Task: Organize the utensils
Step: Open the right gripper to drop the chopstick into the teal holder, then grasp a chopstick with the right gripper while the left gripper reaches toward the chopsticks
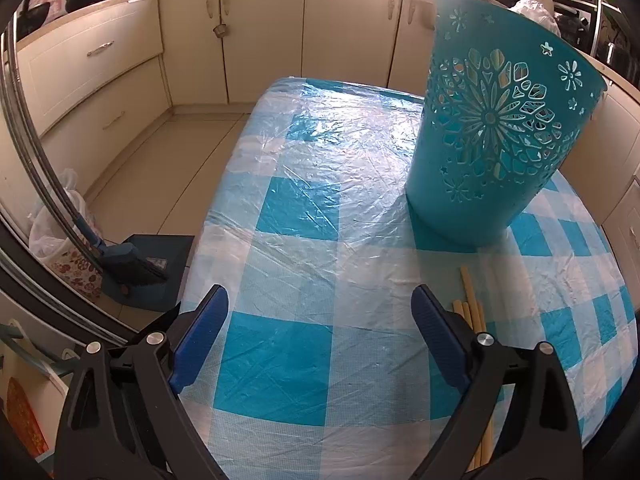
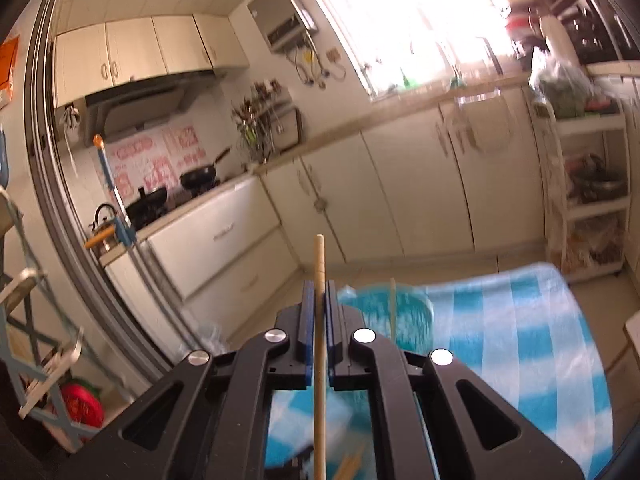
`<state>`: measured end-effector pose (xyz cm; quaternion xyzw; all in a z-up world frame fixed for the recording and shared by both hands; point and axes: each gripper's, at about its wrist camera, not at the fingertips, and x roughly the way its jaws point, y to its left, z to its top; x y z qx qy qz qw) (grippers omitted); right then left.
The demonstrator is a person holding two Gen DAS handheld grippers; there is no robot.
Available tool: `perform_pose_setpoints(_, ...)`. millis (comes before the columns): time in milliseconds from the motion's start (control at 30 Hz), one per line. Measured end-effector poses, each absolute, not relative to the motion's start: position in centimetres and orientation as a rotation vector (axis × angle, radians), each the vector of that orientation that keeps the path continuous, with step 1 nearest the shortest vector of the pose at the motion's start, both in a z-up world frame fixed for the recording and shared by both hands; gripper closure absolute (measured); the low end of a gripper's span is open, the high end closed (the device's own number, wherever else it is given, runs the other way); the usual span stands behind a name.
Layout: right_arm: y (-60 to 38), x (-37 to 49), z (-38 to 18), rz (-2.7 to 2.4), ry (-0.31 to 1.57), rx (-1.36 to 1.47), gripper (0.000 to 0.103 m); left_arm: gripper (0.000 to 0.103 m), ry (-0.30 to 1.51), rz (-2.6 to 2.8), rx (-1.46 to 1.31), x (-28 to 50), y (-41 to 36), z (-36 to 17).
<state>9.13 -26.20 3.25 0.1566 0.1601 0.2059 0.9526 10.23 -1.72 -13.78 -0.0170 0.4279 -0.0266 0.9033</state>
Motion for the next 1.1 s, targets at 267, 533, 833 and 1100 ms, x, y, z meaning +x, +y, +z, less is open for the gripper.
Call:
perform_pose_setpoints(267,-24.7,16.9,3.5,0.255,0.261,0.314,0.097,0.014,0.891,-0.061,-0.07,10.3,-1.1,-13.9)
perform_pose_setpoints(533,-23.5,17.5,0.7,0.222,0.335,0.227,0.097,0.013,0.902,-0.067,-0.122,10.6,-0.2,-14.1)
perform_pose_setpoints(833,-23.0,14.3,-0.7,0.271,0.396,0.149,0.093,0.013,0.898,-0.057,-0.131,10.5,-0.1,-14.2)
perform_pose_setpoints(1100,-24.9,6.3,-1.0,0.269,0.372,0.147,0.073,0.013,0.876,-0.043,-0.103,10.2,-0.6,-13.9)
